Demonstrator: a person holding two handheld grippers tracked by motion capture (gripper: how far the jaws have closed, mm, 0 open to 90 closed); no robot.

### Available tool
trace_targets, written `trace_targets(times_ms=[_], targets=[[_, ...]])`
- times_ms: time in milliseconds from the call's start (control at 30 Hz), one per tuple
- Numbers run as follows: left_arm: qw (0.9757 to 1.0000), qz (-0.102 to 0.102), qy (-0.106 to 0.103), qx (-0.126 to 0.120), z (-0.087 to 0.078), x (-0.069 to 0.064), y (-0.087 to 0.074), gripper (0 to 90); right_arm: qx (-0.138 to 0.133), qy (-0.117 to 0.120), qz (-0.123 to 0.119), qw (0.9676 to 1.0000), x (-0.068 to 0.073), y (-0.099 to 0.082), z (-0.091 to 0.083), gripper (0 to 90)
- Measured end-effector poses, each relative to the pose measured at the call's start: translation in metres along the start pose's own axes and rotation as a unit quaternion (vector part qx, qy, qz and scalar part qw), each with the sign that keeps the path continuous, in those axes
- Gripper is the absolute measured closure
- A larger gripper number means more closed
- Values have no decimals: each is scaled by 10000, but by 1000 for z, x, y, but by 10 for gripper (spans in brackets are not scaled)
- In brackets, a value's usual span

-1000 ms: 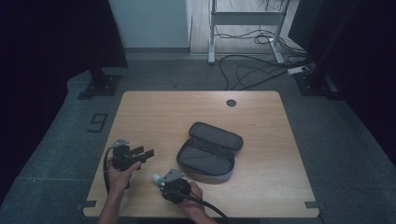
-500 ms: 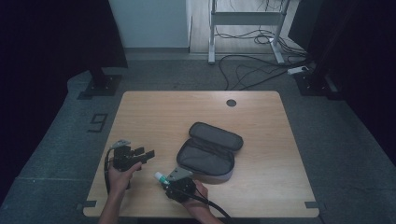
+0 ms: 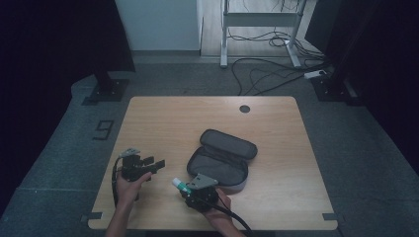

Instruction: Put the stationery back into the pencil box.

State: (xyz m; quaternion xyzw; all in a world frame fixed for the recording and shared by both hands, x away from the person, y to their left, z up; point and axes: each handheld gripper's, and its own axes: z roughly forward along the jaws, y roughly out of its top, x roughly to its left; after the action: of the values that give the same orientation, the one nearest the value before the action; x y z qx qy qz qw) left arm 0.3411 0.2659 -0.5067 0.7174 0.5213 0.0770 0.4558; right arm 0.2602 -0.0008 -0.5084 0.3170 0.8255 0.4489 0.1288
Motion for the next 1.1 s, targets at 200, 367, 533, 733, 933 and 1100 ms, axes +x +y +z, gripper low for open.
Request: trace_targets(times_ms=[200,367,533,733,933,1100], targets=[[10000,11,3,8,0,0,0,363,-122,-64,107,9998,-7,3,-10,649],[10000,9,3,7,0,1,0,363,-192,-111,156,9996,-11,5,-14,649],[10000,8,7,14,0,1,0,363,-254,-157,195,9994,-16,6,-19,649],[10000,29,8,51,1,0,-1,363,-335,-224,263,9988,-22,8,-24,649],[10000,31,16,70,3,0,-1,363,-456,-313,349,9979,-30,10,-32,649],[9999,60,21,107,4,0,-2,363,-550,-384,410,9969,-36,12,-38,649]])
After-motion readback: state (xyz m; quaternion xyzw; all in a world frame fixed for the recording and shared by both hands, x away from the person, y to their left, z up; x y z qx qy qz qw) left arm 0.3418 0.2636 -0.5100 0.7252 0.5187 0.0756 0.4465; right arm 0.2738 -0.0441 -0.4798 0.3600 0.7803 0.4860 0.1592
